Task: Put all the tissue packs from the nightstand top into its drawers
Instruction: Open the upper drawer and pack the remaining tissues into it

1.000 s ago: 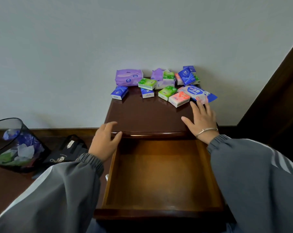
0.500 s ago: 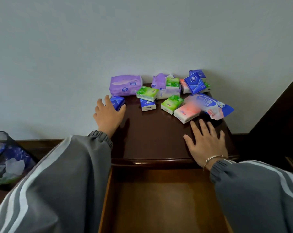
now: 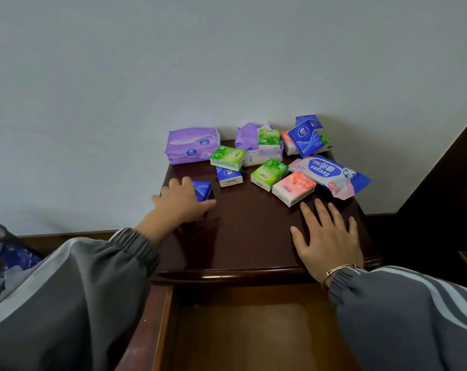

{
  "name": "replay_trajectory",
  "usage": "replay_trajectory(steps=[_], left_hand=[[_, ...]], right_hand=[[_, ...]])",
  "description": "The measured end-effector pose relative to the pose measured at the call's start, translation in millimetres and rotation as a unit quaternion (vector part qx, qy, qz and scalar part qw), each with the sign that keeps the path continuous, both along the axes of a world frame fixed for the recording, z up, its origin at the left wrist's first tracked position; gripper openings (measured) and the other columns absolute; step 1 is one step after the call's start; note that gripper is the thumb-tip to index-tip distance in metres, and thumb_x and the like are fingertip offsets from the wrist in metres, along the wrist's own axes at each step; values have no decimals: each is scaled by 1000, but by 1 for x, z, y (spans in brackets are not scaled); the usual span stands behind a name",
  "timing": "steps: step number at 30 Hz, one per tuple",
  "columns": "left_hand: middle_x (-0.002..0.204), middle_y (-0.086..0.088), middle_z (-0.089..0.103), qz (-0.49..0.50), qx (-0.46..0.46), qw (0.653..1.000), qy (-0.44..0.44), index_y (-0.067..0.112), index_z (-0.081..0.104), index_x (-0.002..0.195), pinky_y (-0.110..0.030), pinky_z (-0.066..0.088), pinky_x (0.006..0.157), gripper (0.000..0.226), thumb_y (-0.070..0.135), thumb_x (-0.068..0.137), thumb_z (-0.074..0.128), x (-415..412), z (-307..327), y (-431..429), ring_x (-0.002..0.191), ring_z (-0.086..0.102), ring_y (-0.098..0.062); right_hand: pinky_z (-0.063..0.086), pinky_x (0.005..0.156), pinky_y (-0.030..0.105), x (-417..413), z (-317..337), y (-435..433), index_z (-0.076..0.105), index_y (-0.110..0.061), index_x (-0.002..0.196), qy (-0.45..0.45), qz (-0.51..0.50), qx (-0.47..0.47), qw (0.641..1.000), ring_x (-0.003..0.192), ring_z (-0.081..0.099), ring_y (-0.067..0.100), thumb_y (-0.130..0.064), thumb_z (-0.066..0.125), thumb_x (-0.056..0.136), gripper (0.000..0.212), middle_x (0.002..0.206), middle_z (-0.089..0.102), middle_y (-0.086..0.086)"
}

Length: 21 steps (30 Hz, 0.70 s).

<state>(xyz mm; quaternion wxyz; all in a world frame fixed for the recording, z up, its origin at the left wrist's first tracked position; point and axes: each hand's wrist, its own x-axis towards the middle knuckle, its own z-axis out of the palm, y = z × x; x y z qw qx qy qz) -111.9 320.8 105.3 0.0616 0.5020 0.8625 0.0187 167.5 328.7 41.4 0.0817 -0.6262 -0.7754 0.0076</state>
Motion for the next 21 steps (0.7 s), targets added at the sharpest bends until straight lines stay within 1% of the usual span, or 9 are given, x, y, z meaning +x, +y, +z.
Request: replay_trajectory(steps=[4,6,8,11,14,15,17,19,21], left_hand=[[147,-11,34,-115,131,984,-26,20,33,143,-49,32,106,75,54,82,61,23,25,46,132,37,-36],[151,-12,29,-87,124,983,-103,21,28,147,-50,31,108,80,58,83,57,31,26,71,135,34,-37],[150,-16,30,-11,99,978,-181,21,23,149,-52,30,108,90,70,78,52,35,16,88,135,34,-39],[143,-18,39,19,78,990,-117,20,24,147,-54,26,106,101,81,70,49,44,-2,95,132,39,-39],[139,-17,44,1,143,989,-40,16,30,143,-52,26,105,92,73,75,52,49,-8,98,129,41,-37],[139,-15,44,-18,178,983,-43,14,32,142,-52,26,105,89,67,75,58,49,-6,98,130,40,-36],[140,-13,42,-111,221,963,-108,11,31,144,-48,29,106,92,48,70,71,48,4,97,131,38,-34],[142,-12,37,-216,157,949,-169,12,30,145,-42,29,109,97,36,60,69,52,16,97,133,33,-32],[146,-9,30,-271,58,945,-171,17,37,143,-38,26,112,85,26,64,65,58,26,99,136,27,-31]], right_hand=[[19,113,50,1,3,-2,27,-34,145,2,-5,6,1000,143,22,21,-56,30,88,61,154,29,-2],[22,112,50,1,4,-4,32,-33,143,10,-10,9,1000,141,26,21,-54,35,87,60,152,33,-2],[24,112,49,0,5,-5,36,-32,141,20,-14,8,1000,140,30,21,-51,39,86,59,150,37,-1],[25,111,48,1,6,-4,38,-31,140,22,-13,8,1000,139,32,21,-49,38,84,60,149,38,-2],[28,110,48,1,6,-5,43,-29,138,38,-13,15,999,137,35,22,-47,38,80,61,147,42,0],[29,109,48,1,6,-6,45,-28,137,44,-13,18,999,136,37,23,-46,37,79,61,145,44,1],[31,108,48,0,6,-7,48,-27,135,50,-15,23,998,135,39,23,-44,37,78,61,143,47,2],[33,107,48,0,7,-7,50,-26,134,55,-16,27,998,133,41,24,-43,39,77,60,142,49,2],[33,107,47,0,7,-8,50,-25,134,56,-14,25,998,133,42,24,-42,39,77,60,141,49,3]])
